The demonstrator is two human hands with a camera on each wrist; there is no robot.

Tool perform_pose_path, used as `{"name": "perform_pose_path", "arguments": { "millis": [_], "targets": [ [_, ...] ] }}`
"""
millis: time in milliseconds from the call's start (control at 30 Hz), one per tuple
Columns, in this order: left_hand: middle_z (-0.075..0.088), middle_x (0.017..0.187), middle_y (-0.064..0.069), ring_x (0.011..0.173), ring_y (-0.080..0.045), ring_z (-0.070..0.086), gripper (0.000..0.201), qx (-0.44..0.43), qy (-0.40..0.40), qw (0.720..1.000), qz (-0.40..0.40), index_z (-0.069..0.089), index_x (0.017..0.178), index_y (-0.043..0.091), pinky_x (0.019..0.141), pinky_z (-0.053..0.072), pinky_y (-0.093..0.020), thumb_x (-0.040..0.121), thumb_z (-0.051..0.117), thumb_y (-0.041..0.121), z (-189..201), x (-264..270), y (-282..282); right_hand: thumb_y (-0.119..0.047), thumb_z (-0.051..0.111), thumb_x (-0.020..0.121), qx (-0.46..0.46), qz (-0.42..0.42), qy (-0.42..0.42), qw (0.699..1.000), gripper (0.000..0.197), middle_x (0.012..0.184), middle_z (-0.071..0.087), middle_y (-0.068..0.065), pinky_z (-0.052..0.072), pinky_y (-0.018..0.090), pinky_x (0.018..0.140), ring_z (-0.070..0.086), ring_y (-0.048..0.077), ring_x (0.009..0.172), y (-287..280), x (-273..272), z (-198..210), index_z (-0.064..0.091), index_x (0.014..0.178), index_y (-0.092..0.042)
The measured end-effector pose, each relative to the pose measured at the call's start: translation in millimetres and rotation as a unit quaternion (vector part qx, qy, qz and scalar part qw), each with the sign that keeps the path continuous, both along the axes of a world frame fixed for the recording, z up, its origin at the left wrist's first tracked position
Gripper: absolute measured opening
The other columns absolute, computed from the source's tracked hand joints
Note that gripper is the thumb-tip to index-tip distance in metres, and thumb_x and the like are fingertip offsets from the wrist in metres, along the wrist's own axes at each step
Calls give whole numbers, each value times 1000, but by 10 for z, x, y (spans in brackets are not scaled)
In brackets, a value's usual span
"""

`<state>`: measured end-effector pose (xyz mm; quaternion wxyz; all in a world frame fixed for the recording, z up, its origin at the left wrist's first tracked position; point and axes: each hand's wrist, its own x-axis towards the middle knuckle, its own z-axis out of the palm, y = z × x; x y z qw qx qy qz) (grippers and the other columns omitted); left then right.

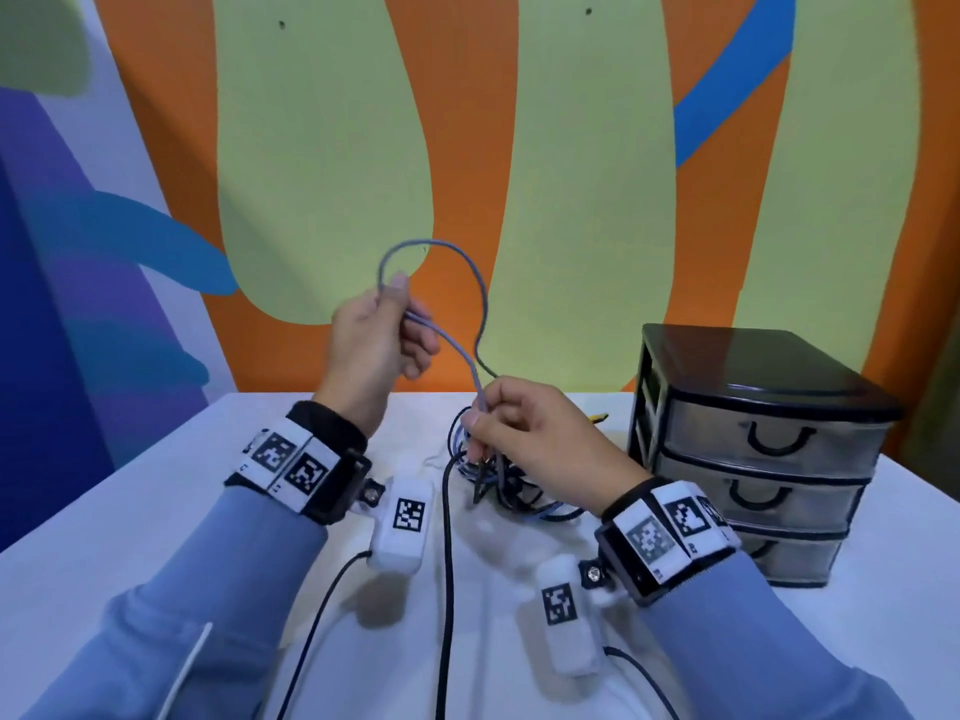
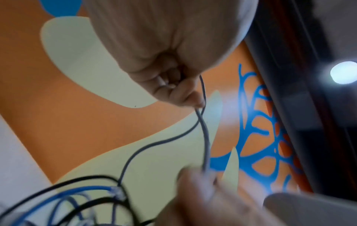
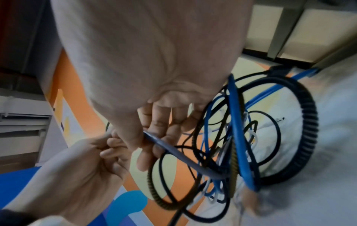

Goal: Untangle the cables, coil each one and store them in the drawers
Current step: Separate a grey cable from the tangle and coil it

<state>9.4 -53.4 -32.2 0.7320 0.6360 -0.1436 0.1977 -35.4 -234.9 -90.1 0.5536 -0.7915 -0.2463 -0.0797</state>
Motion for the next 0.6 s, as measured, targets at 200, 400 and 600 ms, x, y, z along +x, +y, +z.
{"name": "perform_pose_path", "arguments": {
  "millis": [200,400,600],
  "targets": [
    [50,51,6,42,-5,44,39,-290,24,957,4,51,85,15,41,29,-16,115,40,37,134,60,454,-27,68,99,-22,-16,-34,999,16,88,71,11,53,48,85,62,22,79,-14,53,-86,67,91,-13],
    [52,71,-1,44,-7,46,14,-94,190,976,54,63,98,9,38,31,-18,99,72,20,-100,196,570,-27,71,100,137,-130,-45,981,12,109,69,3,62,40,61,70,18,67,-58,-27,22,74,104,-15],
    [62,125,-8,92,-25,77,81,46,168,983,50,39,155,25,70,62,-35,91,78,53,24,-138,313,-23,71,99,180,-83,-47,979,15,91,71,10,56,37,57,65,21,63,-7,-105,66,74,103,-9]
  ]
}}
